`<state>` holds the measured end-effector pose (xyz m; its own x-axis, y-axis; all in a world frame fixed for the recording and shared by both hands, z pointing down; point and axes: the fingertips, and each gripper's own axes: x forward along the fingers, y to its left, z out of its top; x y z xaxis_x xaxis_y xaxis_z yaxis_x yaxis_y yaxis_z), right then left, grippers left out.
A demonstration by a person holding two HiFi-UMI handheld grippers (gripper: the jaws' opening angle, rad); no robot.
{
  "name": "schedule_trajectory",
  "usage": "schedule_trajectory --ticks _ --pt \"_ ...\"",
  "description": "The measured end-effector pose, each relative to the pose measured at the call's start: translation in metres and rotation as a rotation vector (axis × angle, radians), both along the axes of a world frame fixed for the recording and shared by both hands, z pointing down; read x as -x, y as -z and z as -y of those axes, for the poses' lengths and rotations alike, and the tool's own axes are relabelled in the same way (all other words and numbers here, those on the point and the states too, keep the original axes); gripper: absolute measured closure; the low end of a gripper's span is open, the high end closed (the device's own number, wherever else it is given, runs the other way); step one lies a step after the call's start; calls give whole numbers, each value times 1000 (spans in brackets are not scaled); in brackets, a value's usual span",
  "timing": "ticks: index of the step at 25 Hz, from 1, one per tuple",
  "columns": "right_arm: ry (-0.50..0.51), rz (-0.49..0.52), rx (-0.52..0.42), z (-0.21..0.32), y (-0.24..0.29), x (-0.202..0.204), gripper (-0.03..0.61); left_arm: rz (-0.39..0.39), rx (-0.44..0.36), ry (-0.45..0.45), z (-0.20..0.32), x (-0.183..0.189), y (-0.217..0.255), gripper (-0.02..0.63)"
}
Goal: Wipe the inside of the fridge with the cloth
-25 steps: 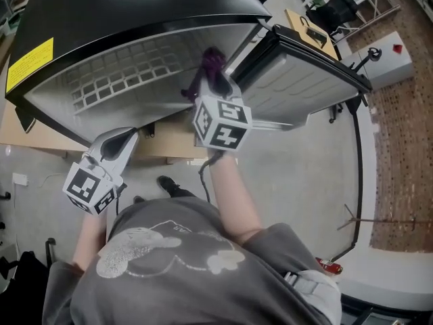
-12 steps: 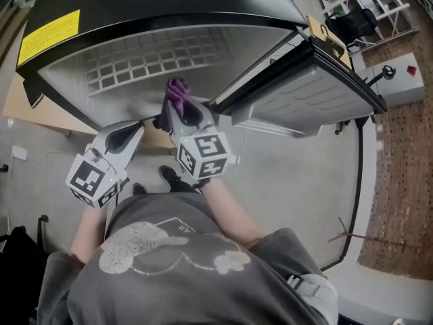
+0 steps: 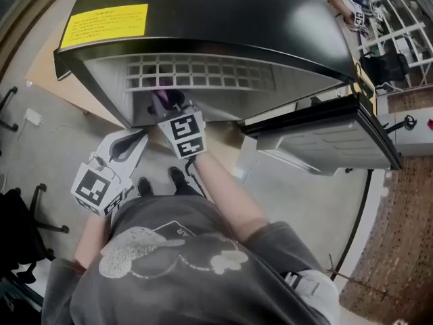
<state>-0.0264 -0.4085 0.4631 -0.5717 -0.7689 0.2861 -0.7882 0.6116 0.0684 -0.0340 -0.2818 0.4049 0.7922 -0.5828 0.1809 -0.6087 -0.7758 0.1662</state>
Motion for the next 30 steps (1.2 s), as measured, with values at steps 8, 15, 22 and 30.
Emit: schedule_trajectory --ticks 8,15,22,30 --pt "73 -93 -91 47 -6 41 495 11 31 86 -1 18 -4 597" --pt "165 -54 -98 34 -2 56 495 10 36 109 -2 21 -6 597" --pt "242 -33 -136 -13 11 57 495 49 26 83 -10 12 -20 597" --pt "395 32 -153 -61 25 47 495 48 24 75 -18 9 -27 597"
